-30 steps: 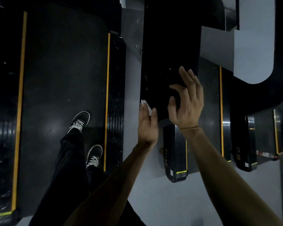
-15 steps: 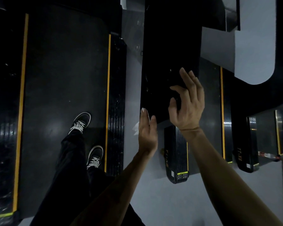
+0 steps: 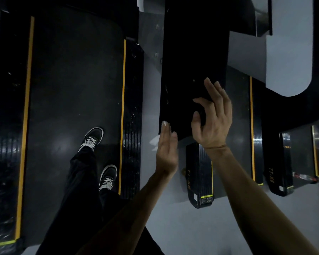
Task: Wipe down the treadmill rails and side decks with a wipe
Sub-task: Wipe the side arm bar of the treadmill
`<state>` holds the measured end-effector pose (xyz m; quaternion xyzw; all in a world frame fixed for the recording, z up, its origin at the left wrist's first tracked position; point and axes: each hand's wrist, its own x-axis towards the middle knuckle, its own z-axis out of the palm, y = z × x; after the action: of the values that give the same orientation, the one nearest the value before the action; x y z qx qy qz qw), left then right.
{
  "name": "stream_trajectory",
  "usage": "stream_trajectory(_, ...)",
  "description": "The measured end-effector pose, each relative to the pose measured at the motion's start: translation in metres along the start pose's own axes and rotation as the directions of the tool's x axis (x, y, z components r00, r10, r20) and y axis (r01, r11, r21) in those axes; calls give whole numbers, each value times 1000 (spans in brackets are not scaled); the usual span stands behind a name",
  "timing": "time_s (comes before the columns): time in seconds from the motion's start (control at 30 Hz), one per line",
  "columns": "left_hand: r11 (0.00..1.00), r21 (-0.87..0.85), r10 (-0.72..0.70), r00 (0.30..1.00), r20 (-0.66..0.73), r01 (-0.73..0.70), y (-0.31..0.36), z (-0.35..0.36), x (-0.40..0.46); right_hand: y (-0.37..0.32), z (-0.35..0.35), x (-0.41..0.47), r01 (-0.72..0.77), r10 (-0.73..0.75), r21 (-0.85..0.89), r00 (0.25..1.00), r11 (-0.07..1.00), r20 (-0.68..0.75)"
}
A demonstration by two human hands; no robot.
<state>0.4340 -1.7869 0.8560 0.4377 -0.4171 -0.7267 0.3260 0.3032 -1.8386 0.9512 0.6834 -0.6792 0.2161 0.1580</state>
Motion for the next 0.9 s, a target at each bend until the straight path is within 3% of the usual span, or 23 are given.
stream_trajectory(0.13,974,-7,-227,974,-17,226,-2,-7,29,0,0,1,-8,8,-1,1000,1000,6)
stream_trajectory(0.2,967,-44,-250,968,-25,249,-3,-7,27,0,0,0,-7,7,2,1000,1000,4)
stream_trajectory(0.43,997,-20,-78,996,-44,77,2,6,-11,1,1,0,-7,7,23,1000,1000,0)
stream_trajectory(0.53,966,86,242,970,13,-242,-7,9,-1,1,1,0,-8,8,29,1000,1000,-6)
stream_trajectory(0.57,976,59,209,977,31,-211,-1,9,10,1,1,0,-9,9,31,1000,999,-9)
stream_trajectory(0.63,999,-33,13,999,49,-12,18,7,32,1,1,0,-8,8,29,1000,1000,-11)
stream_trajectory(0.7,993,22,-118,992,46,117,24,2,48,1,1,0,-7,7,30,1000,1000,-8)
stream_trajectory(0.9,985,-12,-171,985,30,171,1,-6,34,1,1,0,-12,13,32,1000,999,-9)
